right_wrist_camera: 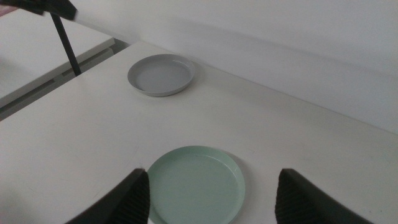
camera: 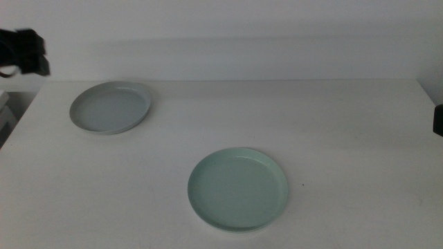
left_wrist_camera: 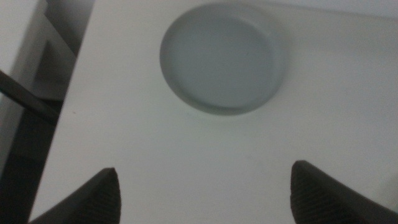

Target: Stack the three bowls on top of each other.

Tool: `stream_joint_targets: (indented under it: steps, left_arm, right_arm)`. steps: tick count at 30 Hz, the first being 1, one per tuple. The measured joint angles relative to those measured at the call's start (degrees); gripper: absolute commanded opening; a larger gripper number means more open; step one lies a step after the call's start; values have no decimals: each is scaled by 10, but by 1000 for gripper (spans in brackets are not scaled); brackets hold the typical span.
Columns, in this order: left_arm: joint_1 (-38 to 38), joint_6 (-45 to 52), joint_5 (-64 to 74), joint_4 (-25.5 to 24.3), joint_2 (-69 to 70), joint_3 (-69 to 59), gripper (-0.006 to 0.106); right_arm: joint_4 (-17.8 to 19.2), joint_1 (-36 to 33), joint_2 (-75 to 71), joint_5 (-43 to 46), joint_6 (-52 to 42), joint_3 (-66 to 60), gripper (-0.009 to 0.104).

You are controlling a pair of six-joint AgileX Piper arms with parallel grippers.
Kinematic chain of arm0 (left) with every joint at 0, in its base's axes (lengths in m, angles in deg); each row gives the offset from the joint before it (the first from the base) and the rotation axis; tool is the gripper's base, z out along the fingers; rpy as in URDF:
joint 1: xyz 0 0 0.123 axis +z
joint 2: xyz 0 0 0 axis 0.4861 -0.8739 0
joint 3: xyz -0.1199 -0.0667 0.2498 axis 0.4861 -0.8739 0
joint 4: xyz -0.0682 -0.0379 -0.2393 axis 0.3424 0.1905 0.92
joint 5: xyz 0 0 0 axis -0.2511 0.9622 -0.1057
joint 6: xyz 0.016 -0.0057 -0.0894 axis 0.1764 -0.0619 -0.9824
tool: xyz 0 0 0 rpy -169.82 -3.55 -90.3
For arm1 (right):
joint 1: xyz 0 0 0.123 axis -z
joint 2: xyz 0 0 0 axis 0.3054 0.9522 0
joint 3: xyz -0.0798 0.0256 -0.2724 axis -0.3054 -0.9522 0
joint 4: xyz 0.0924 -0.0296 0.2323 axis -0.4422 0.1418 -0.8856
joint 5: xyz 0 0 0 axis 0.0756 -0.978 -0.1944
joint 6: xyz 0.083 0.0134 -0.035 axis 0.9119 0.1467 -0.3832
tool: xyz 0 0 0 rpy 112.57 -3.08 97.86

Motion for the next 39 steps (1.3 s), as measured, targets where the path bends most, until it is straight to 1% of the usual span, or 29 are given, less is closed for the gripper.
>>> stream_joint_targets:
  steps: [5,8,10,15,18,26,32,36,39]
  left_arm:
    - [0,-21,-18,7,-68,3,90]
    - [12,-15,-23,15,-120,21,90]
    - [29,-1,-22,28,-154,46,90]
    - [66,60,-9,85,-249,133,90]
    - [73,88,-5,104,-308,175,90]
    - [74,100,-4,131,-433,247,90]
    - [74,104,-16,143,-480,255,90]
    - [74,104,-28,144,-497,255,83]
    - [74,104,-32,144,-507,255,70]
  right_arm:
    - [0,0,0,0,0,0,54]
    - [0,0,0,0,0,0,54]
    - [0,0,0,0,0,0,54]
    - [0,0,0,0,0,0,54]
    - [0,0,0,0,0,0,54]
    - [0,0,0,0,0,0,54]
    - [0,0,0,0,0,0,54]
    - [0,0,0,0,0,0,54]
    - [0,0,0,0,0,0,54]
